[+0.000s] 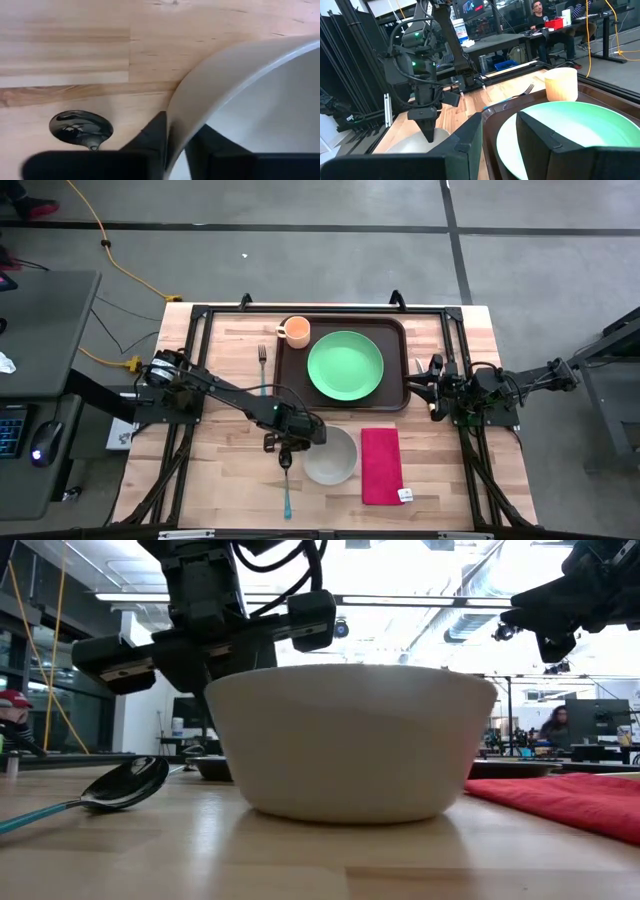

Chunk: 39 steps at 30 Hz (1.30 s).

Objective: Set up tray
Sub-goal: Put the gray bowl on top of the green plate on the brown tray

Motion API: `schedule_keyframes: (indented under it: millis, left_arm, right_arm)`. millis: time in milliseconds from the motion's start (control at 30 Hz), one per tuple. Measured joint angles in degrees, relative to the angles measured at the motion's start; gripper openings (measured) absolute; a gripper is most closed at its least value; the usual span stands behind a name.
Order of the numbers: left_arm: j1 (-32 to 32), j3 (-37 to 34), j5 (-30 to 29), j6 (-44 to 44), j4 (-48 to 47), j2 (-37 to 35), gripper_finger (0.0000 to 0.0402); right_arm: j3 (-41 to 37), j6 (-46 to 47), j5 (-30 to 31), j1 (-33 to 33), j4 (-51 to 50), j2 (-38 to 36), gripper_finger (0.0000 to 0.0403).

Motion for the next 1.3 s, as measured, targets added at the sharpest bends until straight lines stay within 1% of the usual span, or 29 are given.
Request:
schedule_keyframes:
  millis: [133, 233, 367, 500, 633, 833, 933, 1067, 1133, 1300]
  left_arm:
    - [0.3, 0.0, 0.0, 0.0, 0.0, 0.0, 0.004]
    - [0.3, 0.0, -0.2, 0.1, 0.2, 0.0, 0.0019]
    - [0.3, 0.0, -0.2, 0.1, 0.1, 0.0, 0.0019]
    - [0.3, 0.0, 0.2, 0.0, 0.0, 0.0, 0.0032]
    - [0.3, 0.0, 0.3, 0.0, 0.5, 0.0, 0.002]
    - [0.3, 0.0, 0.5, 0.3, 3.7, 0.0, 0.0017]
    - [0.3, 0.0, 0.5, 0.4, 4.1, 0.0, 0.0021]
    - [0.3, 2.5, 0.2, 2.1, 1.7, 0.0, 0.0018]
    - [0.3, 4.5, -0.9, 3.3, -0.3, 0.0, 0.0018]
    - [0.3, 10.7, -3.2, 5.7, -8.6, 0.0, 0.0018]
  right_arm:
    - [0.0, 0.0, 0.0, 0.0, 0.0, 0.0, 0.0099]
    - [0.0, 0.0, 0.0, 0.0, 0.0, 0.0, 0.0099]
    - [0.0, 0.0, 0.0, 0.0, 0.0, 0.0, 0.0099]
    - [0.0, 0.1, 0.0, 0.0, 0.0, 0.0, 0.0099]
    - [0.0, 1.6, -0.1, 0.0, 0.0, 0.0, 0.0099]
    - [0.0, 3.0, -3.4, 0.0, 1.0, 0.0, 0.0099]
    - [0.0, 3.0, -3.9, 0.0, 2.5, 0.0, 0.0099]
    - [0.0, 2.8, -3.9, 0.0, 4.0, 0.0, 0.0099]
    - [0.0, 2.8, -4.5, 0.0, 4.5, 0.0, 0.0099]
    - [1.4, 1.4, -4.8, 0.0, 4.5, 0.3, 0.0099]
